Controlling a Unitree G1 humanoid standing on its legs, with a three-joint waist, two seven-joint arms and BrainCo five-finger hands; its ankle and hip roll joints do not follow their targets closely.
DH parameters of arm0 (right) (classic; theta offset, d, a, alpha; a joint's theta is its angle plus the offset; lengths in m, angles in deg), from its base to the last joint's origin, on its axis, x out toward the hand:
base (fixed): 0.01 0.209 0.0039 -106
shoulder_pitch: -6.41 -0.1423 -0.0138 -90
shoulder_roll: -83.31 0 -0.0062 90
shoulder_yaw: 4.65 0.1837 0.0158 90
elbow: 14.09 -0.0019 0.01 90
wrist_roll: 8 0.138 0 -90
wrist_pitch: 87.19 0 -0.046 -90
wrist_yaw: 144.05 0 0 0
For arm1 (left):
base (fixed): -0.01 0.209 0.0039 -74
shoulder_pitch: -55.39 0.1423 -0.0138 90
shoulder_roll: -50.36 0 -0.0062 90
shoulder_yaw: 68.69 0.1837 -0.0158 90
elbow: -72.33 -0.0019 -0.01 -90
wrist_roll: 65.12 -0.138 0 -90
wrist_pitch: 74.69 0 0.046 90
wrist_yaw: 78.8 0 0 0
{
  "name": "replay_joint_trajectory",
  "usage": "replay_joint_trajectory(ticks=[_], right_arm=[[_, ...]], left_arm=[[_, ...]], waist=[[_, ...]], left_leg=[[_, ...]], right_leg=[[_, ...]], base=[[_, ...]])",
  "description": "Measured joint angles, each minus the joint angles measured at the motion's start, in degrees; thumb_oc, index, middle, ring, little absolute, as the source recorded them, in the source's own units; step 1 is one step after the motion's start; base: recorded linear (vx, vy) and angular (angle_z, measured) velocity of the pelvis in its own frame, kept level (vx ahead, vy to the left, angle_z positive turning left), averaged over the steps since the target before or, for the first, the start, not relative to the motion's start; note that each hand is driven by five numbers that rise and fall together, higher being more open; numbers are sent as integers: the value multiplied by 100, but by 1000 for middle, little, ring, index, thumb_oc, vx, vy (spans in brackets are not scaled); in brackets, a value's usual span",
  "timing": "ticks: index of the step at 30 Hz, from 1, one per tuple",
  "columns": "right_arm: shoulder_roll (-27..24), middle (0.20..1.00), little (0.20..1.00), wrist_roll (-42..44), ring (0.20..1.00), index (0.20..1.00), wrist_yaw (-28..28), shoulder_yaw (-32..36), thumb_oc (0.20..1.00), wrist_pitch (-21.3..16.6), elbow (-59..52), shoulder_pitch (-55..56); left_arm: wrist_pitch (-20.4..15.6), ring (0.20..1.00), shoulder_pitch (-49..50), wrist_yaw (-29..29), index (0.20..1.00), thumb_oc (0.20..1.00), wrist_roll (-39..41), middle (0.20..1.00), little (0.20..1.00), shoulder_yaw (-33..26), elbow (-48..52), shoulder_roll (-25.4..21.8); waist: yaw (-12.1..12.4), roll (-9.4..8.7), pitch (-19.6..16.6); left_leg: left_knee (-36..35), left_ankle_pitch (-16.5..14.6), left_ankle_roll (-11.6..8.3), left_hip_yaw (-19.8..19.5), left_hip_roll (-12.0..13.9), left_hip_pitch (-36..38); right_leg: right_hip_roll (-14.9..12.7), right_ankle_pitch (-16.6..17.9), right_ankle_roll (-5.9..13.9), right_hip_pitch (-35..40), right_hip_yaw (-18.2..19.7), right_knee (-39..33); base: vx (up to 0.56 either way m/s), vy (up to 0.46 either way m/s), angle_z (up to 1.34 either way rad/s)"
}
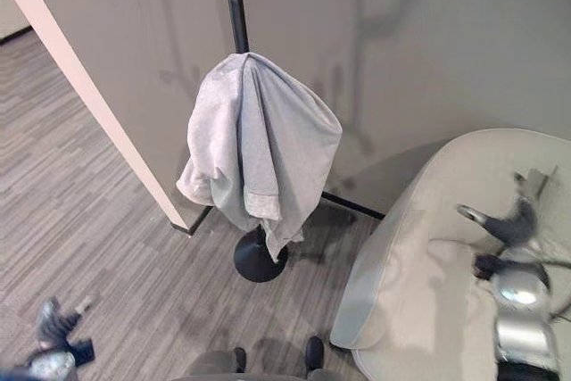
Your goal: Hang the clothes on the sofa on the clothes rack.
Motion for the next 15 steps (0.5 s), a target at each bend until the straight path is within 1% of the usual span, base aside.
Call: replay_joint_trajectory(ticks=[3, 4, 5, 6, 7, 8, 9, 10, 11, 13, 15], right_arm=[[49, 1000, 1000, -156, 1000, 1000, -22, 89, 1000, 36, 1202, 447], [165, 1000, 1000, -161, 1000, 1000, -31, 80, 1000, 134, 1733, 520], [165, 1000, 1000, -161, 1000, 1000, -31, 80, 1000, 134, 1733, 520], [500, 1000, 1000, -83, 1000, 1000, -44, 39, 1000, 217, 3335, 393], [643, 1000, 1000, -84, 1000, 1000, -33, 27, 1000, 233, 3414, 472], [711, 1000, 1000, -75, 1000, 1000, -22, -13, 1000, 228, 3519, 484], [729, 1000, 1000, 9, 1000, 1000, -49, -79, 1000, 112, 3801, 435], [791, 1000, 1000, 203, 1000, 1000, -31, -301, 1000, 12, 4586, 198], [932, 1000, 1000, 388, 1000, 1000, 40, -430, 1000, 17, 5081, 92], [1345, 1000, 1000, 677, 1000, 1000, 197, -656, 1000, -4, 5488, -12], [2108, 1000, 1000, 940, 1000, 1000, 609, -1037, 1000, -100, 5809, -45]], left_arm=[[-11, 1000, 51, -165, 1000, 1000, 0, 1000, 1000, 25, -694, 122], [-26, 1000, 160, -245, 1000, 1000, 0, 1000, 1000, 66, -810, 166], [-26, 1000, 160, -245, 1000, 1000, 0, 1000, 1000, 66, -810, 166], [-47, 1000, -25, -365, 1000, 1000, -2, 1000, 1000, 417, -1451, 139], [-47, 1000, -29, -409, 1000, 1000, -2, 1000, 1000, 491, -1423, 143], [-54, 1000, -31, -431, 1000, 1000, -4, 1000, 1000, 501, -1438, 139], [-90, 1000, -108, -435, 1000, 1000, -6, 1000, 1000, 528, -1568, 91], [-116, 1000, -337, -436, 1000, 1000, -9, 1000, 1000, 629, -1892, -9], [-112, 1000, -434, -469, 1000, 1000, -14, 1000, 1000, 705, -1966, -41], [-120, 1000, -539, -478, 1000, 1000, -21, 1000, 1000, 797, -1965, -41], [-131, 1000, -540, -482, 1000, 1000, -44, 1000, 1000, 1038, -1968, -57]], waist=[[-18, -98, -96], [-100, -165, -145], [-100, -165, -145], [-115, -244, -287], [-130, -246, -285], [-172, -241, -282], [-199, -243, -288], [-215, -271, -307], [-215, -285, -323], [-214, -298, -341], [-211, -265, -386]], left_leg=[[4, -1, 0, -29, 6, -66], [8, -3, 2, -32, 10, -90], [8, -3, 2, -32, 10, -90], [12, -5, 7, -27, 6, -166], [10, -7, 12, -18, 1, -177], [10, -14, 22, -3, 0, -179], [8, -15, 24, 13, -2, -187], [8, -14, 24, -2, 1, -192], [8, -15, 23, -9, 7, -196], [6, -16, 23, -9, 13, -198], [8, -27, 13, -7, 14, -195]], right_leg=[[1, -30, 50, -31, -40, -1], [0, -59, 94, -80, -56, -1], [0, -59, 94, -80, -56, -1], [-13, -65, 129, -118, -68, -2], [-20, -66, 130, -136, -70, -2], [-28, -74, 141, -153, -73, -2], [-36, -80, 150, -171, -81, -2], [-36, -105, 185, -166, -104, -2], [-34, -103, 186, -166, -113, -2], [-31, -103, 185, -169, -122, -2], [-30, -61, 127, -171, -125, -1]], base=[[1, 4, 5], [0, 0, 0], [0, 0, 0], [0, 0, 0], [15, -8, -7], [17, -12, -12], [16, -14, -8], [0, 0, 0], [14, -26, 4], [6, -16, 0], [0, 0, 0]])
